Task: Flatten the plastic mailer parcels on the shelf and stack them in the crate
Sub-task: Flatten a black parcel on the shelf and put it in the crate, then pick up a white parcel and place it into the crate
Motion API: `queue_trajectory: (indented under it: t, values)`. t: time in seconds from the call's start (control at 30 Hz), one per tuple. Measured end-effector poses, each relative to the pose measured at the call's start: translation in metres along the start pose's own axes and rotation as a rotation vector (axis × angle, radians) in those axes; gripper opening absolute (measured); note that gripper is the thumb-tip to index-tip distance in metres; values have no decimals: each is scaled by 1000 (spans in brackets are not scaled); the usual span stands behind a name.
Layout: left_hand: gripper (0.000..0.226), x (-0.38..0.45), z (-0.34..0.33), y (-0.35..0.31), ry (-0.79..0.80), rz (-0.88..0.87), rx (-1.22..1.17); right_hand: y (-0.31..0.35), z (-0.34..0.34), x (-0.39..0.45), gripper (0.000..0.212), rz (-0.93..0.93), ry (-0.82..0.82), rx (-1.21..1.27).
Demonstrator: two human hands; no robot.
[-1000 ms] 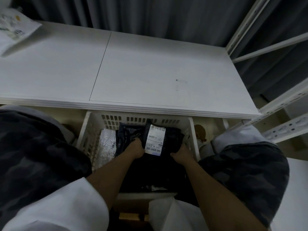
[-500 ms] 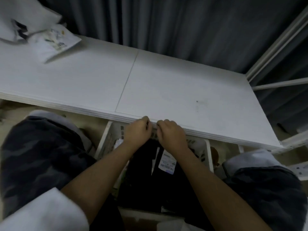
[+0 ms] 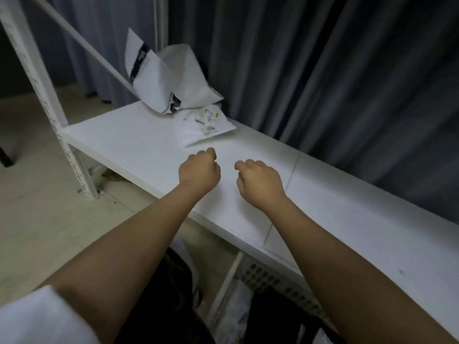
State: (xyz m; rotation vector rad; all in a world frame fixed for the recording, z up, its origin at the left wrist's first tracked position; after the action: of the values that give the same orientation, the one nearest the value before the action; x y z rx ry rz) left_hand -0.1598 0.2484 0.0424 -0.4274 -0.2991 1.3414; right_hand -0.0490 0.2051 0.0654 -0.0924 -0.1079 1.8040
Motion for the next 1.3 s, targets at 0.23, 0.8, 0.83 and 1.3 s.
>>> queue_trajectory:
  t: [0.23, 0.8, 0.83, 1.3]
  values:
    - [37, 89, -6, 81, 10, 138, 78, 16, -38, 114, 32, 0, 73, 160]
    - [25, 195, -43, 108, 15, 51, 313, -36, -81, 213, 33, -90, 115, 134]
    - [25, 188, -45, 96, 22, 25, 323, -43, -79, 205, 33, -114, 114, 159]
    - [27, 26, -84, -101, 178, -381, 330, -144, -77, -9, 46, -699, 22, 853]
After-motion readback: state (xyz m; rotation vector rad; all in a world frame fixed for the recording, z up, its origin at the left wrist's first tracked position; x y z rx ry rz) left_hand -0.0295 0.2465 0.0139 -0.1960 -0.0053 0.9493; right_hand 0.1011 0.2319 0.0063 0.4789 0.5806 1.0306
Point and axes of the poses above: each hand's wrist, its own x-axis towards the middle knuckle, its own z-axis out of the back of the hand, y = z × x, the point moved 10 cm from there along x, towards the middle knuckle, and after that the axes turned 15 degrees about y, right-handed, at the moved point
